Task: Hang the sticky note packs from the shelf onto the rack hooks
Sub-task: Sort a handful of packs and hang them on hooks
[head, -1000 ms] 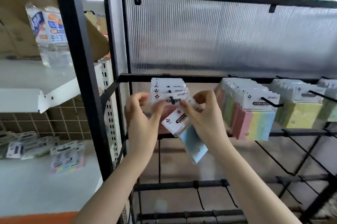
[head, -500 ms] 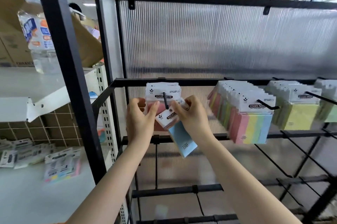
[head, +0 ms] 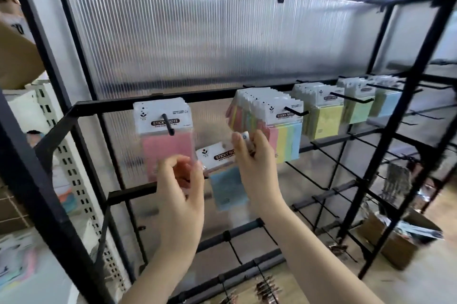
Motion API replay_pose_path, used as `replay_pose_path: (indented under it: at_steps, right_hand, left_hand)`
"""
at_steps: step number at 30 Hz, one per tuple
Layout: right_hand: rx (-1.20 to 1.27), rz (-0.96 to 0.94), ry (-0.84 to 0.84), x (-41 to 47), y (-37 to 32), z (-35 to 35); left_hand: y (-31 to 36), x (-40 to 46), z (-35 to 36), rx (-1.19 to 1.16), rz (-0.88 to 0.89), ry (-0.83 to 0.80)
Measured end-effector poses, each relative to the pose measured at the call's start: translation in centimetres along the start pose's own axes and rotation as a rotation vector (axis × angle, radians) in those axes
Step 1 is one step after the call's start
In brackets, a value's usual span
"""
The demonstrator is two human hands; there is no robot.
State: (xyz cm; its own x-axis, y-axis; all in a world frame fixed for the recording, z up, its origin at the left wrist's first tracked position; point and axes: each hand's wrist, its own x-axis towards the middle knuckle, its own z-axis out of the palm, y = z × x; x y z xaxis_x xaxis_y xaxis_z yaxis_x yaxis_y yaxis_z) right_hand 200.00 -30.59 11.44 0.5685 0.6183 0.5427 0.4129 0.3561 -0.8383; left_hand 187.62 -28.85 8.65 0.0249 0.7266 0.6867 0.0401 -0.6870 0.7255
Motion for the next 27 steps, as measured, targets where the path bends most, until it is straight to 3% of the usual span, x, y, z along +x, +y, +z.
replay_pose_path:
  at_steps: [4, 8, 18, 27]
  right_hand:
    - [0.047, -0.026, 0.128, -1.3, -0.5, -4.2]
    - [0.02, -0.066, 0.217, -1.1, -0.8, -9.2]
    - [-0.004, -0.07, 0.145, 3.0, 1.4, -22.1]
    - [0.067, -0.036, 0.222, 9.2, 4.9, -32.5]
  left_hand:
    - [1.9, -1.5, 3.6, -0.187, -0.162, -0.269]
    - [4.4, -2.2, 8.1, -0.263, -0.087, -0.421]
    - [8.6, -3.4, 21.7, -0.357, -0.133, -0.458]
    - [11.3, -3.0, 33.7, -0.409, -0.198, -0.54]
